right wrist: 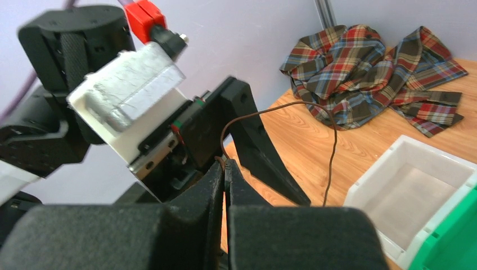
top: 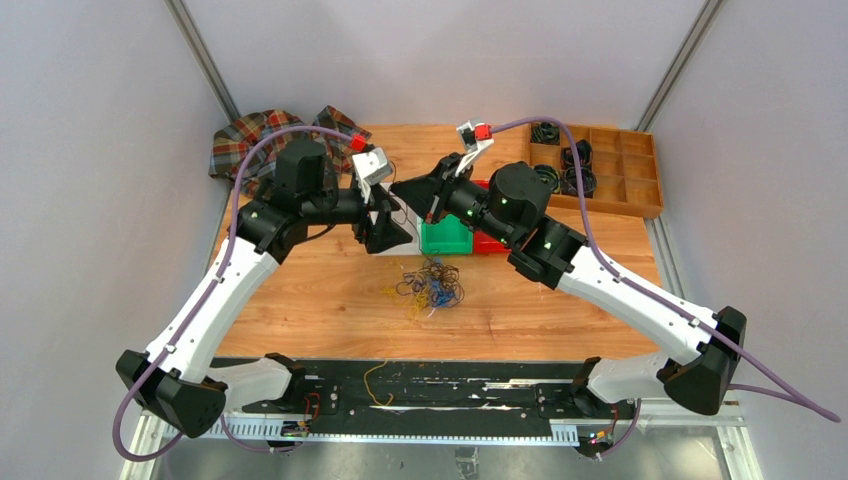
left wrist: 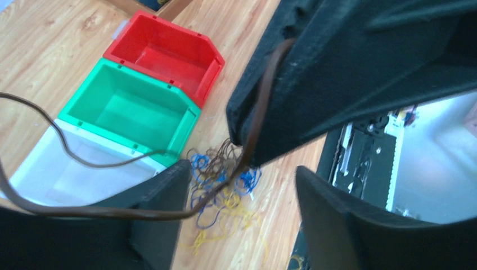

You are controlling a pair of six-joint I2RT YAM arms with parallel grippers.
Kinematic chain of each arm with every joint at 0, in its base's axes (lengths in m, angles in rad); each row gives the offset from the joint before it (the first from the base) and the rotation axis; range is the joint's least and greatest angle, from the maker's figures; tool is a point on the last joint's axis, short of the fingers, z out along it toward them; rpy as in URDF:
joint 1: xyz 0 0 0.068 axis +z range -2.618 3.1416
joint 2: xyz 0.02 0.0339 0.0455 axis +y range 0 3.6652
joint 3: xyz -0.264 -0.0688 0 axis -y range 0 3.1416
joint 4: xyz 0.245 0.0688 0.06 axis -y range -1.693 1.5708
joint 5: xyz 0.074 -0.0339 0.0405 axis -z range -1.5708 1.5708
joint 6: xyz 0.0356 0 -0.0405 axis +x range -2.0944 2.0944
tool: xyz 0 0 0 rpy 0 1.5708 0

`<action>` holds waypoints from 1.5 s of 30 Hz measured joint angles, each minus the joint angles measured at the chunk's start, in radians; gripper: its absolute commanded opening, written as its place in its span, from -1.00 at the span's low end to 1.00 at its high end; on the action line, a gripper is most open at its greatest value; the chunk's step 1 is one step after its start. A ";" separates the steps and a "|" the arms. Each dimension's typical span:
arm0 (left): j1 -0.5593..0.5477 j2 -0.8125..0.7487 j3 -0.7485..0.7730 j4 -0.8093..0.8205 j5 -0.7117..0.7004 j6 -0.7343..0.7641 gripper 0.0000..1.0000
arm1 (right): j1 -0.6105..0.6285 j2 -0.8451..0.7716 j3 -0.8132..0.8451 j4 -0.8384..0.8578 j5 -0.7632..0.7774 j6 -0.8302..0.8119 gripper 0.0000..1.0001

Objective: Untangle the cables
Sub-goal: Untie the cable.

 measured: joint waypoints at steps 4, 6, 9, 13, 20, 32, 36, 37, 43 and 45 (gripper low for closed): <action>0.000 -0.021 -0.045 0.079 -0.016 -0.096 -0.39 | 0.005 0.010 0.000 0.047 0.003 0.030 -0.99; 0.000 -0.026 -0.048 0.109 -0.027 -0.131 -0.73 | 0.005 0.011 0.000 0.067 0.003 0.042 -0.99; 0.000 -0.029 -0.049 0.151 -0.056 -0.166 -0.99 | 0.005 0.011 0.000 0.090 0.003 0.054 -0.99; 0.008 -0.030 -0.051 0.183 -0.084 -0.204 -0.99 | 0.005 0.004 -0.006 0.101 0.005 0.056 -0.36; 0.021 -0.019 0.015 0.171 -0.104 -0.211 -0.99 | 0.005 -0.165 -0.193 0.098 0.072 -0.015 0.27; 0.021 0.035 0.253 0.062 -0.057 -0.161 -0.99 | 0.004 -0.196 -0.451 0.034 0.150 -0.086 0.30; 0.021 0.035 0.253 0.020 -0.035 -0.148 -0.99 | 0.000 -0.097 -0.450 0.034 0.150 -0.079 0.20; 0.021 0.035 0.253 0.013 -0.031 -0.147 -0.99 | 0.000 -0.073 -0.450 0.034 0.148 -0.076 0.17; 0.021 0.032 0.252 0.001 -0.003 -0.144 -0.99 | -0.002 0.023 -0.451 0.052 0.139 -0.048 -0.07; 0.021 0.028 0.252 -0.001 0.004 -0.145 -0.99 | -0.002 0.041 -0.454 0.072 0.133 -0.035 -0.15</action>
